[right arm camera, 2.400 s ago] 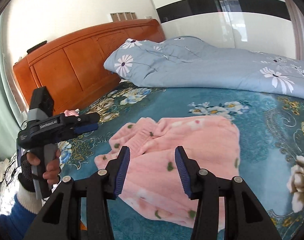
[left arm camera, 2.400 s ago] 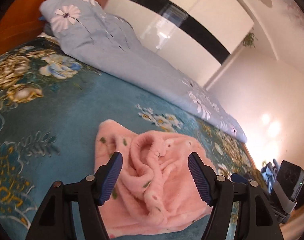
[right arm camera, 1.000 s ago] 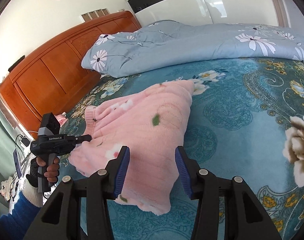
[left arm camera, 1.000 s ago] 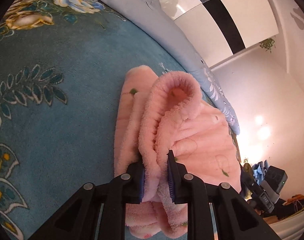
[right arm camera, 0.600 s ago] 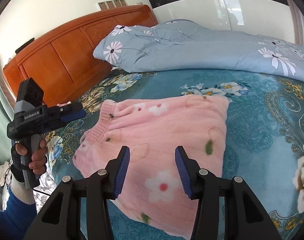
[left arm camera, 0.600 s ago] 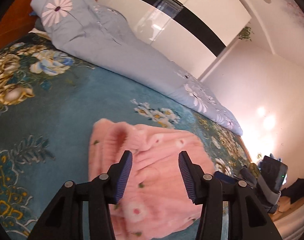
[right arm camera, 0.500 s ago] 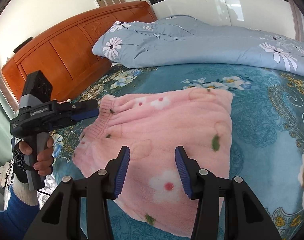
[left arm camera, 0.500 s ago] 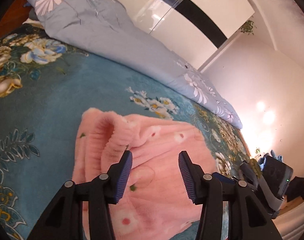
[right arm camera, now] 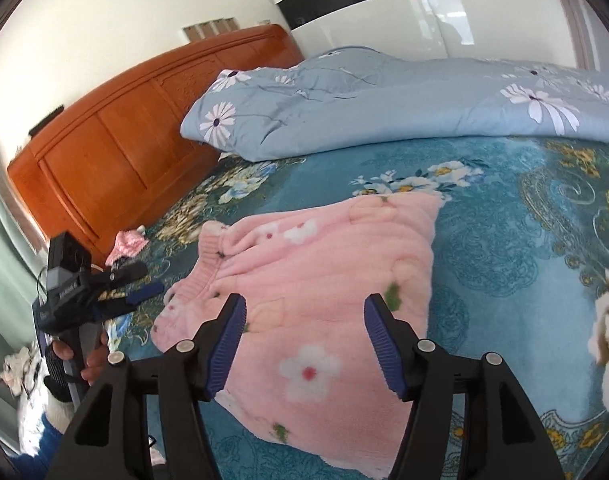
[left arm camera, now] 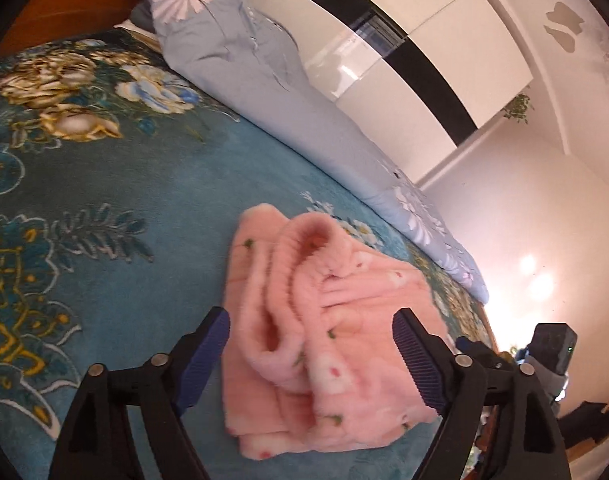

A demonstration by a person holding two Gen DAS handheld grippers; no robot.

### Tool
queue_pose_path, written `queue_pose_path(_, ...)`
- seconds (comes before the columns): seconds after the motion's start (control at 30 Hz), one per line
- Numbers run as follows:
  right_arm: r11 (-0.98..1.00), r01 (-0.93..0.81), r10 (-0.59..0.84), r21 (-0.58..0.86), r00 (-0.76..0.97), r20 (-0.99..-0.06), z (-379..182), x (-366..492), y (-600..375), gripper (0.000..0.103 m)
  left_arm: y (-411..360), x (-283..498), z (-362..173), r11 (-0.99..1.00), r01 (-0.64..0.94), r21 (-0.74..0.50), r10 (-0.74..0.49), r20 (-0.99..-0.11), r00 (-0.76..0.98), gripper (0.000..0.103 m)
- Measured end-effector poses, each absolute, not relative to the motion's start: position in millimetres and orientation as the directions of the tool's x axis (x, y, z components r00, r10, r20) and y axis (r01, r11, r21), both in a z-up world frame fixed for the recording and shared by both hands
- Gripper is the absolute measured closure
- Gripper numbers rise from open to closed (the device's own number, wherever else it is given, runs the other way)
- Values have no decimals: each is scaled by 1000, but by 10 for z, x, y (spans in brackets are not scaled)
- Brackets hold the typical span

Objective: Fold clothes
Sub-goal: 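Grasp the folded pink blanket with both grippers and lift it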

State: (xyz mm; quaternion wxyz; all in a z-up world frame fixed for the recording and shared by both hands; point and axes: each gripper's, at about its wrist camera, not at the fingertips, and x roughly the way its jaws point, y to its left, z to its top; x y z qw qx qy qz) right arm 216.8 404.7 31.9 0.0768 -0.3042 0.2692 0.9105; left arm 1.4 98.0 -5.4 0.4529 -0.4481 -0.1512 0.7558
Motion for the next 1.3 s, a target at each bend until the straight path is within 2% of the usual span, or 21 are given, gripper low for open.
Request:
queue_pose_path(0.17,-705,-377,-99,601,-787,-609,24,2212,4417,26,1097,-67,-364,-556,-496,-667,802,-587,-109,13)
queue_pose_path(0.23,-658,-375,-144,653,-789,-598,-87,2193,4485,17,1151,-105,-485,-558,-468,-685,797,-599,-73,13)
queue_pose_path(0.53,-584,-330,-290,742,-769,-570,-449,1873,4561,17,1354,-265,-729,-531,-421,-735,799,-600,40,12)
queue_pose_path(0.87,-532,-348,-298,772,-776,-555,-573,1701,4656,17,1455,-267,-716,-539,-408,-737,793,-607,50,11)
queue_pose_path(0.93,-525,-356,-301,773,-771,-561,-565,1694,4663,22,1465,-237,-719,-535,-410,-738,795,-604,50,12)
queue_pose_path(0.97,-521,-362,-302,773,-769,-564,-560,1692,4667,24,1469,-223,-730,-533,-403,-744,797,-601,56,22)
queue_pose_path(1.0,-521,-365,-303,771,-766,-568,-551,1690,4668,28,1473,-210,-740,-530,-396,-750,799,-598,61,28)
queue_pose_path(1.07,-525,-371,-302,766,-760,-575,-531,1688,4667,35,1456,-186,-760,-534,-374,-758,803,-594,56,36)
queue_pose_path(1.13,-538,-381,-299,752,-748,-593,-497,1667,4659,48,1431,-163,-769,-535,-351,-768,809,-586,50,45)
queue_pose_path(1.17,-551,-386,-295,740,-739,-605,-473,1647,4650,50,1415,-151,-765,-532,-339,-776,814,-579,47,49)
queue_pose_path(1.3,-583,-404,-276,705,-717,-640,-321,1605,4610,60,1424,-16,-606,-548,-375,-747,805,-594,6,56)
